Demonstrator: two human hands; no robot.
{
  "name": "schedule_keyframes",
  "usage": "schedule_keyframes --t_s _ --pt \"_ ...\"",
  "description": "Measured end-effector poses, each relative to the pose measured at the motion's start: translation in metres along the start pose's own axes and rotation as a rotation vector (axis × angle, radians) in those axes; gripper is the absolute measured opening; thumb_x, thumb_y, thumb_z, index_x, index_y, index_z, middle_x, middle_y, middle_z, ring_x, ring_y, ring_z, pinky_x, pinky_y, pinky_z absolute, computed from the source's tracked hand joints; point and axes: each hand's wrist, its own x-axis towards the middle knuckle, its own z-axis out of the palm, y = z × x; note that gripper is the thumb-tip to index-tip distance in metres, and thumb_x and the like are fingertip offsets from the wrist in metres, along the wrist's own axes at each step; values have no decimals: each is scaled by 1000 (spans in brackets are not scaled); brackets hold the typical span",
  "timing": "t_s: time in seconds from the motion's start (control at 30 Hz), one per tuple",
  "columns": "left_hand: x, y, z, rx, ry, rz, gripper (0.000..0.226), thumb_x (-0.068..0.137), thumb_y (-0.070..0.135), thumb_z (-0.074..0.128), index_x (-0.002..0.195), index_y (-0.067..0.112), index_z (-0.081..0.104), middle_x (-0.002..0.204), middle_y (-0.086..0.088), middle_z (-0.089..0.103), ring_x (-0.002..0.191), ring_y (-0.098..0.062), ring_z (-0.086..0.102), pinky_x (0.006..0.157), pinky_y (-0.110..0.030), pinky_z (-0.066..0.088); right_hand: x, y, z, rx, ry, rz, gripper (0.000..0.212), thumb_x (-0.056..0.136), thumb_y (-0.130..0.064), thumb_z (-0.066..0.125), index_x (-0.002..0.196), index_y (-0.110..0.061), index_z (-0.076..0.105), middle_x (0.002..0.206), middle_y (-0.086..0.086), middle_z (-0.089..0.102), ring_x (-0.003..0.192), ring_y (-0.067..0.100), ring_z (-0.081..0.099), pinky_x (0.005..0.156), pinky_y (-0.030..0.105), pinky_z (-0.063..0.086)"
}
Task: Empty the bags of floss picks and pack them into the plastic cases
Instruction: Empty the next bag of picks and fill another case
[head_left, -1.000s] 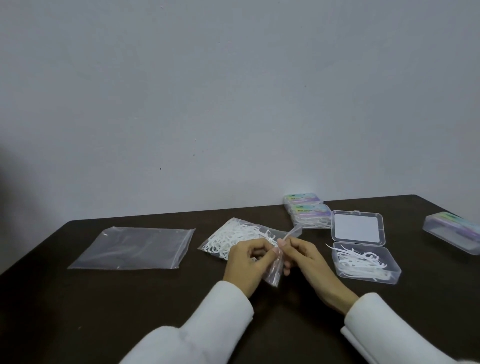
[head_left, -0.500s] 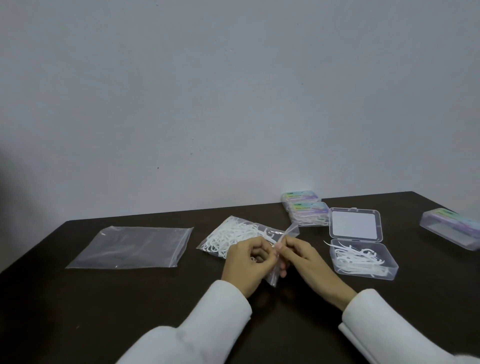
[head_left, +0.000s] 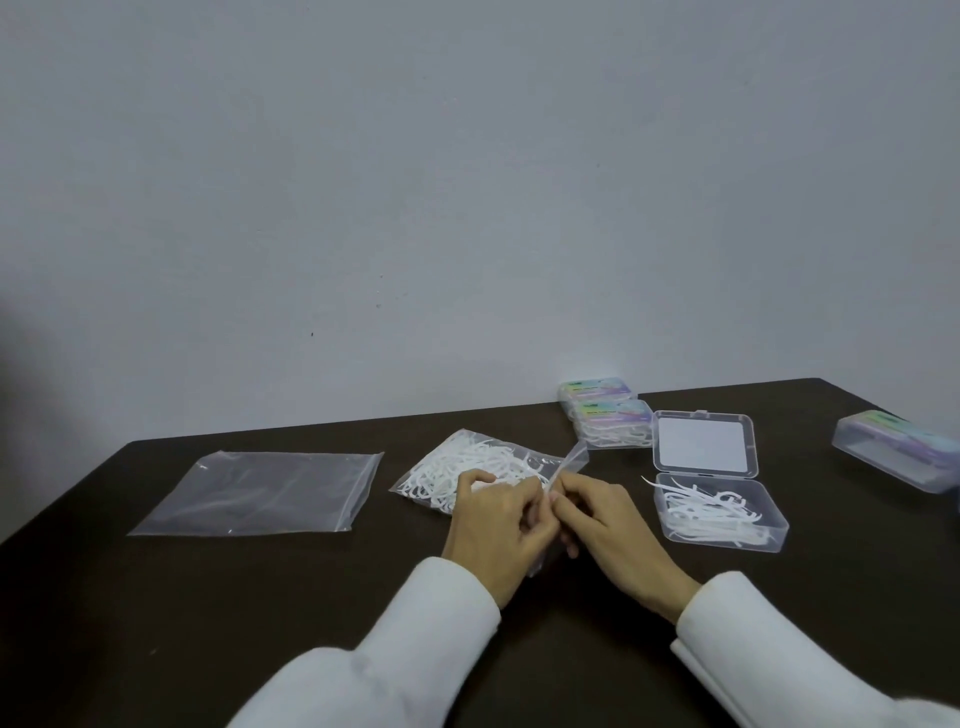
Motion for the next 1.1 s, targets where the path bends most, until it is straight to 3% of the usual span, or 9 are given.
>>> schedule_keyframes --t_s 0.17,0.33,0.43,0.53,0.67,0.83,1.0,1.1 --pt "0 -1 4 157 133 57 27 83 33 44 60 29 31 45 11 40 44 -8 40 81 -29 27 0 -2 2 -62 42 22 23 90 -13 54 68 -6 57 53 -1 54 46 5 47 52 21 40" --pt "0 -2 3 138 137 -53 27 83 36 39 58 26 40 49 12 39 47 -9 38 89 -33 30 0 -2 -1 -236 90 50 25 88 -24 54 66 -12 54 59 3 56 55 11 47 58 33 41" --pt "1 -3 -2 134 162 -171 31 83 41 33 59 24 44 52 9 44 52 -11 46 95 -36 28 0 -1 -5 -338 130 73 26 86 -25 55 62 -18 50 58 -3 52 56 10 45 57 27 37" --pt "2 0 -7 224 293 -212 28 82 38 37 58 27 44 51 12 42 52 -7 42 91 -35 28 1 0 -9 -399 193 105 27 84 -25 57 59 -19 49 55 -5 50 57 10 48 57 27 37" --pt "3 0 -13 337 418 -244 28 80 34 41 57 23 54 52 12 40 55 -9 45 89 -35 23 3 1 -16 -356 245 170 30 87 -25 56 59 -14 51 57 6 56 59 21 56 63 38 47" --pt "4 3 -17 320 499 -314 28 81 33 40 57 22 50 51 11 38 53 -8 39 88 -36 23 5 1 -12 -322 329 223 35 89 -26 52 61 -5 55 56 12 57 58 27 59 62 42 50" --pt "-1 8 -17 322 470 -169 28 81 32 43 57 21 52 49 9 45 52 -5 41 90 -34 23 2 2 -15 -418 191 137 14 86 -27 56 78 -16 53 68 -2 58 65 14 55 64 30 46" --pt "-1 9 -15 324 459 -131 28 81 33 44 57 23 53 49 10 47 51 -4 43 91 -34 23 1 3 -17 -451 138 94 22 91 -35 52 78 -17 56 69 -3 60 65 13 56 64 32 48"
